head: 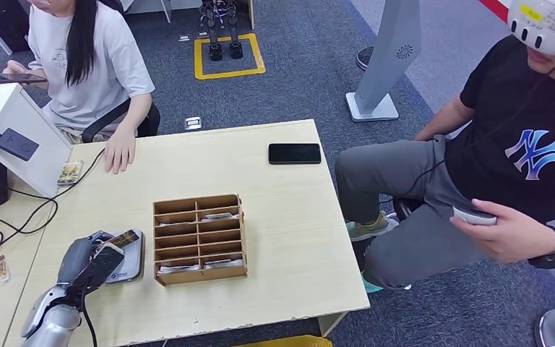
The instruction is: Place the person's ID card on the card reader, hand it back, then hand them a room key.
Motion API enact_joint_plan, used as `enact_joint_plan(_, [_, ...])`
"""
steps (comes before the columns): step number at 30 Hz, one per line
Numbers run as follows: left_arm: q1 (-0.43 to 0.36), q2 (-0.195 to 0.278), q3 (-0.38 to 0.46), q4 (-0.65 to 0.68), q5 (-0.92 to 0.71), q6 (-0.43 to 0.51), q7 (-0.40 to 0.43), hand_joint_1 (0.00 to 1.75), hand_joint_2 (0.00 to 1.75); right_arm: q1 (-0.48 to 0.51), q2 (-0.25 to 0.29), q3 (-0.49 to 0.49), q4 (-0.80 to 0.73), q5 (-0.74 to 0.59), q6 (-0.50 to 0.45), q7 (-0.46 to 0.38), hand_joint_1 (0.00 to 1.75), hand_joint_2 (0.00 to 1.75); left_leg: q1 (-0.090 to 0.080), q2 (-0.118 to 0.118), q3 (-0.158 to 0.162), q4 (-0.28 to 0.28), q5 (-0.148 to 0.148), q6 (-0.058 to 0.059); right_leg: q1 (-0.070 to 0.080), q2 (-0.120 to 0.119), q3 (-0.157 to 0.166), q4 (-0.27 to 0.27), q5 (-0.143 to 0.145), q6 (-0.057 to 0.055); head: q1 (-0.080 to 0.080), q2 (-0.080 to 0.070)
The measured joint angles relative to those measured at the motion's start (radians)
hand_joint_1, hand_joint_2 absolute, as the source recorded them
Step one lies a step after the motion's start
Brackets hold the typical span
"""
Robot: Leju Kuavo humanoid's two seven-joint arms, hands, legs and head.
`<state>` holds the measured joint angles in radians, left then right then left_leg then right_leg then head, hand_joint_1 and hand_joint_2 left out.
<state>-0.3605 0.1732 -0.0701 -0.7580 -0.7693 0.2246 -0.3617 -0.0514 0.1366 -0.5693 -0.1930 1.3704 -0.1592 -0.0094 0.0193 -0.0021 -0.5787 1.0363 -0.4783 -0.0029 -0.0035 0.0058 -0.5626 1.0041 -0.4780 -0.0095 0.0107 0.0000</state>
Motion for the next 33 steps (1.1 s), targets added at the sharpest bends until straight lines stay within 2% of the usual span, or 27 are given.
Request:
enact_joint_plan(6, [0.006,0.000,0.005,-0.019,0.116,-0.113,-0.070,1.75,1.75,0.000,0.000,-0.010,0.000,0.001,-0.003,0.000,0.00,0.00,0.000,0.000,0.000,0.000,0.000,0.000,0.000,0.000,0.000,0.000,0.000,0.000,0.000,0.000])
enact_joint_plan(18, [0.025,0.001,0.008,-0.057,0.172,-0.168,-0.084,1.75,1.75,0.000,0.000,-0.015,0.000,0.002,-0.004,0.000,0.00,0.00,0.000,0.000,-0.001,0.000,0.000,0.000,0.000,0.000,-0.001,0.000,0.000,0.000,0.000,0.000])
enact_joint_plan(22, [0.046,0.007,0.008,-0.131,0.260,-0.235,-0.089,1.75,1.75,0.000,0.000,-0.020,0.000,0.006,-0.003,0.000,0.00,0.00,0.000,0.000,-0.001,0.000,0.000,0.000,0.000,0.000,-0.001,0.000,0.000,0.000,0.000,0.000])
enact_joint_plan(26, [0.053,0.018,0.008,-0.207,0.300,-0.254,-0.082,1.75,1.75,0.000,0.000,-0.030,0.000,0.017,-0.003,-0.001,0.00,0.00,0.000,0.000,-0.002,0.000,0.000,0.000,0.000,0.000,-0.001,0.000,0.000,0.000,0.000,0.000])
enact_joint_plan(30, [0.056,0.025,0.009,-0.241,0.321,-0.260,-0.081,1.75,1.75,0.000,0.000,-0.032,0.000,0.020,-0.003,-0.003,0.00,0.00,0.000,0.000,-0.002,0.000,0.000,0.000,0.000,0.000,-0.001,0.000,0.000,0.000,0.000,0.000])
enact_joint_plan(33, [0.057,0.031,0.016,-0.256,0.364,-0.305,-0.087,1.75,1.75,0.000,0.001,-0.033,0.000,0.021,-0.003,-0.004,0.00,0.00,0.000,0.000,-0.002,0.000,0.000,0.000,0.000,0.000,-0.002,0.000,0.000,0.000,0.000,0.000])
